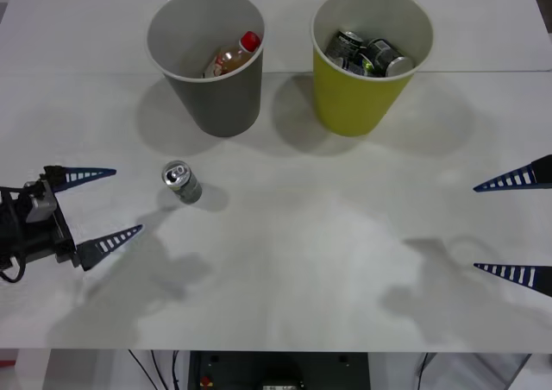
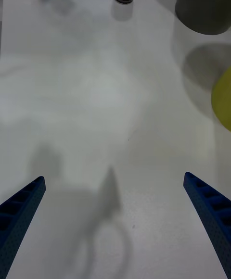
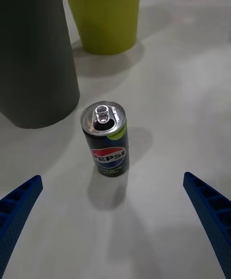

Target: Put the can into the green bin and the plastic bottle into the gray bin

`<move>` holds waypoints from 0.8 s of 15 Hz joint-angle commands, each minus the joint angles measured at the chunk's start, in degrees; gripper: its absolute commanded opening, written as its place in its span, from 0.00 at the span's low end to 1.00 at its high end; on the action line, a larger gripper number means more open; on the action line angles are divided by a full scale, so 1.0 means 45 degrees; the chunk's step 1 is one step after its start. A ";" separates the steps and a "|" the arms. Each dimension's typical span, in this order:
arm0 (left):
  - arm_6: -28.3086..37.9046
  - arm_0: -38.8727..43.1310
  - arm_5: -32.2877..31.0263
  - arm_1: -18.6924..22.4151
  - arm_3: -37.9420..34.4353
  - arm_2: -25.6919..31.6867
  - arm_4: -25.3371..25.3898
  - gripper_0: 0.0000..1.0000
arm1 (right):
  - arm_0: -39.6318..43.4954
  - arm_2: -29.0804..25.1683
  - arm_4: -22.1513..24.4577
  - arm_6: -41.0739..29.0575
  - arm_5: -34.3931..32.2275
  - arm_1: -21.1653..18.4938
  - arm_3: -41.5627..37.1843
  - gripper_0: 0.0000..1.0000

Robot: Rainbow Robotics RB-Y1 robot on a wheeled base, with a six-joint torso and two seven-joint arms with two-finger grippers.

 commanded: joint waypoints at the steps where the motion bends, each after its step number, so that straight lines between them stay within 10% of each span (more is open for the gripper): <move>1: -0.0395 -0.0325 -0.0193 -0.0701 0.0805 0.0001 0.0022 1.00 | 0.0000 0.0000 0.0000 0.0000 0.0000 0.0000 -0.0001 1.00; 12: -0.2505 -0.2512 -0.2517 -0.2928 0.5199 0.0001 0.0198 1.00 | 0.0000 0.0000 0.0000 0.0000 0.0000 0.0000 -0.0001 1.00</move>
